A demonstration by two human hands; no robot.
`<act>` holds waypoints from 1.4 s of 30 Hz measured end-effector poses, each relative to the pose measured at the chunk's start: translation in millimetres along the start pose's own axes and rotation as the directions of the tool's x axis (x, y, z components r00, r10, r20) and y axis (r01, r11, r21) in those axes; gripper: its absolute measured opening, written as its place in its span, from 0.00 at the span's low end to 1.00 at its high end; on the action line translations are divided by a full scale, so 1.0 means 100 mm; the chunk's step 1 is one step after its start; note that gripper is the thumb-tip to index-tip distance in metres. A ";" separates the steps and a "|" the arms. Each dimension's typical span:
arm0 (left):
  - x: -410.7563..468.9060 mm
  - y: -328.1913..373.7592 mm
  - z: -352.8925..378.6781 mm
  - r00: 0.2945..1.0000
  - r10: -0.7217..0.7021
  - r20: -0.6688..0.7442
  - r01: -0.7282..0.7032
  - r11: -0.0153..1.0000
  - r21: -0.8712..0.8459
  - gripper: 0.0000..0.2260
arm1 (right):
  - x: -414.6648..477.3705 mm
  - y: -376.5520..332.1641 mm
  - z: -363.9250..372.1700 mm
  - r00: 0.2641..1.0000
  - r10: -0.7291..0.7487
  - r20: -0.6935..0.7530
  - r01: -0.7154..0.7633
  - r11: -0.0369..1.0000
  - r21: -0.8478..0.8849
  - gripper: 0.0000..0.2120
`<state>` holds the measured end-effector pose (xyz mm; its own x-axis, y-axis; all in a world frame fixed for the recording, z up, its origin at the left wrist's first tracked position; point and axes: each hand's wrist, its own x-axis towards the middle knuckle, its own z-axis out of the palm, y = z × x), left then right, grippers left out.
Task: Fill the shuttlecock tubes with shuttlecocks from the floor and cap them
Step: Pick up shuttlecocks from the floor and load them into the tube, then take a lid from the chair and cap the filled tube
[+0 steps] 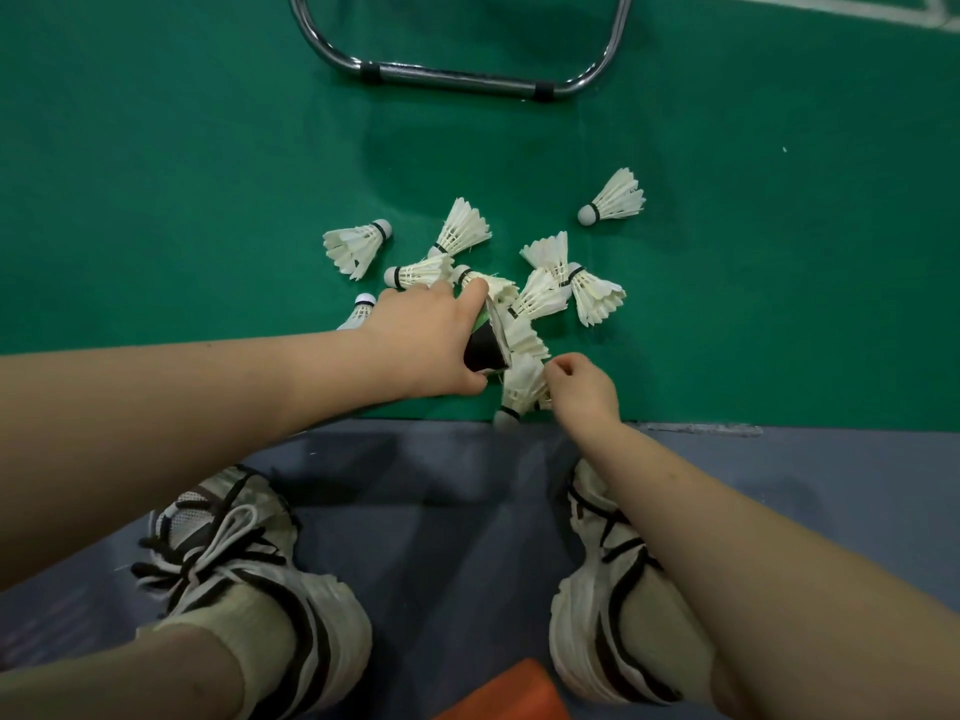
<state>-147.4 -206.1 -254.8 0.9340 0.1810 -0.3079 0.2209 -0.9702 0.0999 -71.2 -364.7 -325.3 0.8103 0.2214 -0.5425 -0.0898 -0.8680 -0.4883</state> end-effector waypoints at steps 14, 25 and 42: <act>0.06 -0.19 -0.59 0.999 -0.033 -0.017 0.030 0.988 -0.153 0.33 | -0.04 -0.10 -0.35 0.983 -0.002 -0.181 0.026 0.991 0.130 0.20; 0.13 -0.35 -1.34 0.993 -0.068 -0.099 0.033 0.945 -0.324 0.31 | 0.02 -1.16 -0.75 0.946 -0.324 0.016 0.324 0.946 -0.006 0.09; 1.51 -1.60 -2.14 0.861 -0.366 -0.353 0.115 0.816 -0.567 0.30 | 1.06 -3.32 -1.15 0.781 -0.613 -0.118 0.594 0.671 0.444 0.12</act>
<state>18.1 11.3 -114.7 0.8222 0.5683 0.0321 0.4466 -0.6790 0.5827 110.7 -103.7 -142.0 0.7564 0.6527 -0.0432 0.1643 -0.2535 -0.9533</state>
